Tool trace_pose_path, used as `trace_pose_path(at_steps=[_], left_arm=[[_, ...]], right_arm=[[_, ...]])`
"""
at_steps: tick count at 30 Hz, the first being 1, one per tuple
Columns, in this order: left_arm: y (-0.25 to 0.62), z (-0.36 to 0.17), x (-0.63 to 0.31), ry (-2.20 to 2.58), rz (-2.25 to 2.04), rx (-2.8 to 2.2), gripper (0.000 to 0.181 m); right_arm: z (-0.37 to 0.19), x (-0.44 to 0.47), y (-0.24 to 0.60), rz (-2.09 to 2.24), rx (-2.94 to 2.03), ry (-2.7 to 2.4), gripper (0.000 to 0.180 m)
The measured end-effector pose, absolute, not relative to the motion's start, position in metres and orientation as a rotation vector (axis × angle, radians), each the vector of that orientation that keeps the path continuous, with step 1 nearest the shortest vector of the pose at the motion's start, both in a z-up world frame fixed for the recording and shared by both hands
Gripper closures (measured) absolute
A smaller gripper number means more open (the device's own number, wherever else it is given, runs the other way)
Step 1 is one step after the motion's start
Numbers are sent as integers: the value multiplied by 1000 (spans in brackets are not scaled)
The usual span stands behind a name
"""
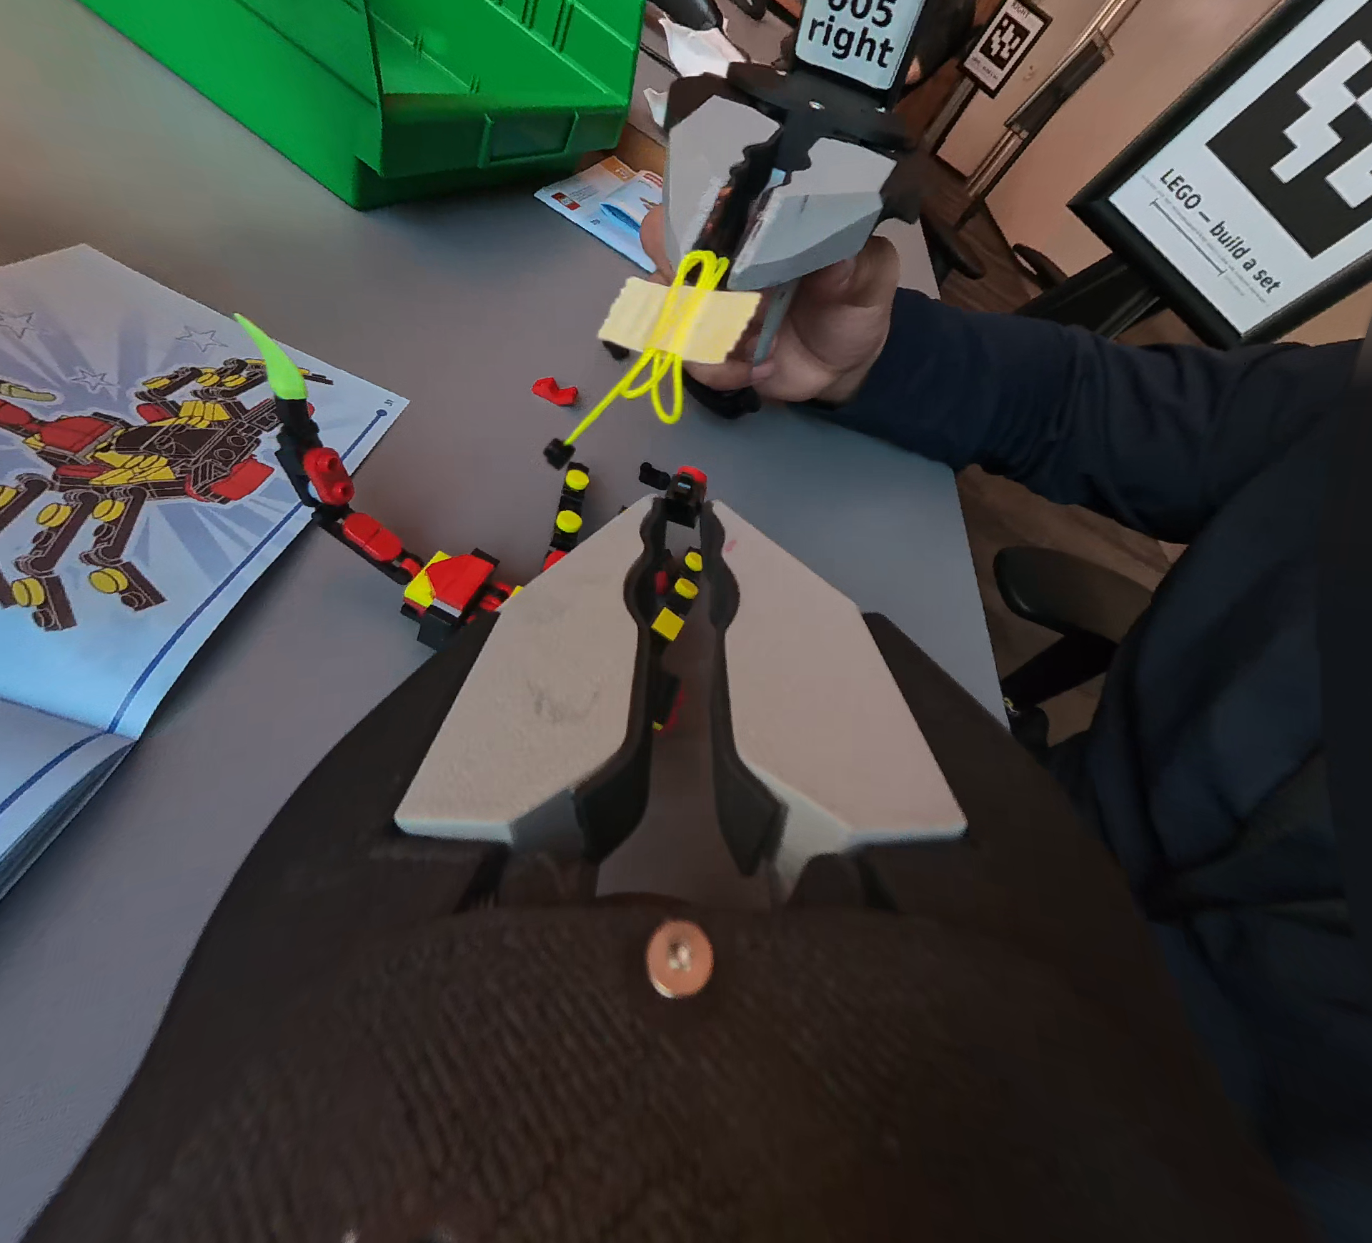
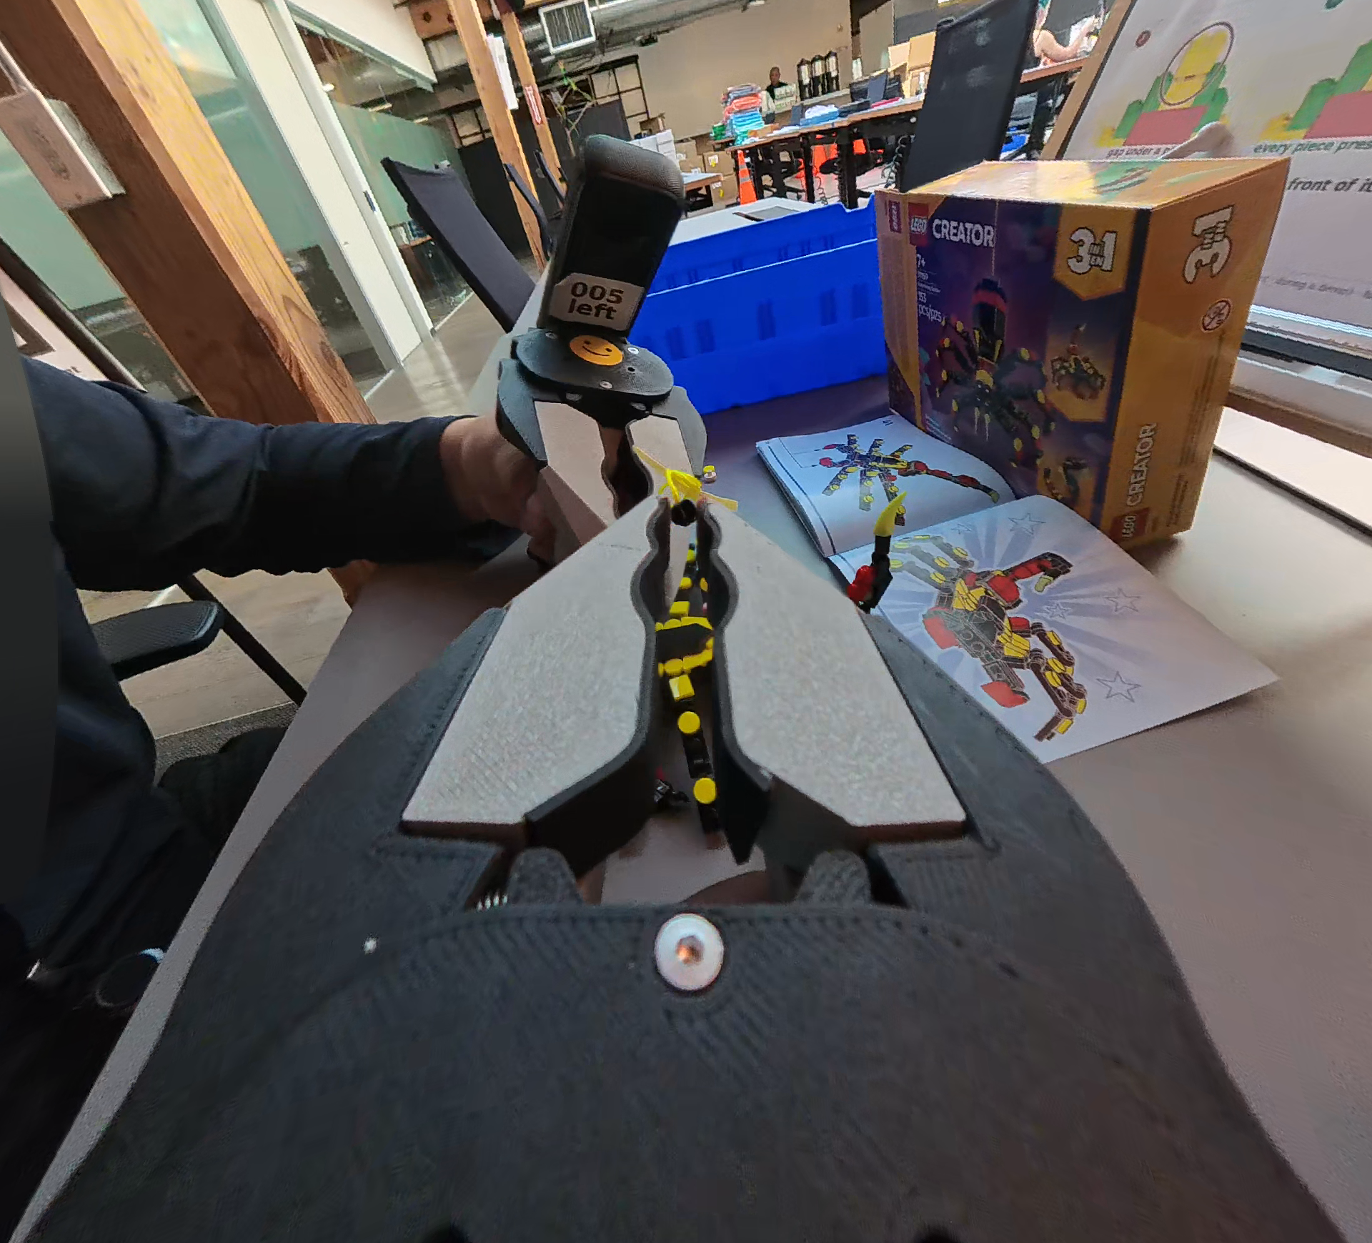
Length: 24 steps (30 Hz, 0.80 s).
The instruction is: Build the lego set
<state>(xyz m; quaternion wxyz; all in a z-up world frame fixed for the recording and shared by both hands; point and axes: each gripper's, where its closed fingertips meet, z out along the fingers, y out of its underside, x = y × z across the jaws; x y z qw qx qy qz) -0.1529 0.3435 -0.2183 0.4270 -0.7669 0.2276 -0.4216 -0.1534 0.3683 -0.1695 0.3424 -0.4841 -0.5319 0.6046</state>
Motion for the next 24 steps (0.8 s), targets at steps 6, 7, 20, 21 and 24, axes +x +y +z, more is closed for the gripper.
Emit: trace_pose_path(at_steps=[6, 7, 20, 21, 24], left_arm=[[345, -214, -156, 521, -1117, -1894, 175], [344, -212, -156, 513, -1136, -1886, 175], [344, -216, -153, 540, -1102, -1908, 175], [344, -217, -152, 545, -1094, -1911, 175], [344, -216, -153, 537, -1100, -1909, 175]], right_arm=[[-169, -153, 360, 1591, -1238, -1415, 177], [-171, -154, 360, 1586, -1245, -1421, 177], [-170, -153, 368, 1642, -1285, -1366, 177], [-170, -153, 368, 1653, -1283, -1362, 177], [-167, -152, 367, 1683, -1275, -1352, 177]])
